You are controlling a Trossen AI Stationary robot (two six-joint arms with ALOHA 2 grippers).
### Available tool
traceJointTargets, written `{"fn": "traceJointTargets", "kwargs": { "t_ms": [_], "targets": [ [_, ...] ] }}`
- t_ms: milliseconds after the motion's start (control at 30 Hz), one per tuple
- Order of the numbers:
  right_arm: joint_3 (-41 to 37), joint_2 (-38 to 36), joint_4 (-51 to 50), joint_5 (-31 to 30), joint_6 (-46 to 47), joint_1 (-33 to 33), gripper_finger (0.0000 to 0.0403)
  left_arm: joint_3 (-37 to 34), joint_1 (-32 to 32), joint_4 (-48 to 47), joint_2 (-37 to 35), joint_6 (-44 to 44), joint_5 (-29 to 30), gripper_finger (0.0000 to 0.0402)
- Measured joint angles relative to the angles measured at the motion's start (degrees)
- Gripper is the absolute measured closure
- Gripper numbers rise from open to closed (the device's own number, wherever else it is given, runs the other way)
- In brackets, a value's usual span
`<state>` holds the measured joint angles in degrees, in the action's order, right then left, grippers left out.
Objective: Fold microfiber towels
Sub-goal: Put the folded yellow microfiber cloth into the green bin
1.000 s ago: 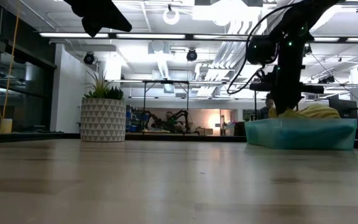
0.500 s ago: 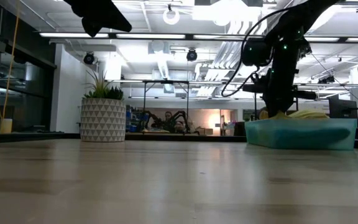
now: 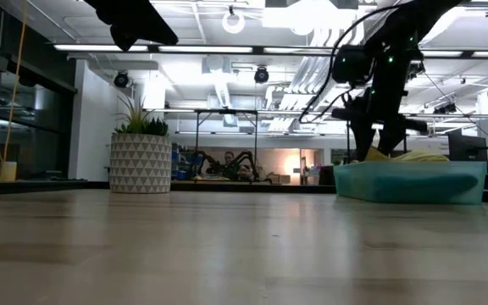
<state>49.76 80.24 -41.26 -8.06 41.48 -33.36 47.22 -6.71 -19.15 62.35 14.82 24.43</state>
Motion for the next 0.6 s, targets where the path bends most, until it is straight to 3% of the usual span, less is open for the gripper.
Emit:
{"fn": "traceJointTargets", "kwargs": {
  "t_ms": [267, 433, 600],
  "targets": [
    [0.0, -9.1, -7.2, -7.8, -1.2, -0.4, 0.0198, 0.0, 0.0, -1.0, 0.0, 0.0, 0.0, 0.0401],
    [0.0, -11.3, -13.8, -17.9, 5.2, -0.5, 0.0217, 0.0, 0.0, -1.0, 0.0, 0.0, 0.0, 0.0401],
    [0.0, -8.8, -10.3, -19.0, 6.3, -0.8, 0.0242, 0.0, 0.0, -1.0, 0.0, 0.0, 0.0, 0.0401]
  ]
}}
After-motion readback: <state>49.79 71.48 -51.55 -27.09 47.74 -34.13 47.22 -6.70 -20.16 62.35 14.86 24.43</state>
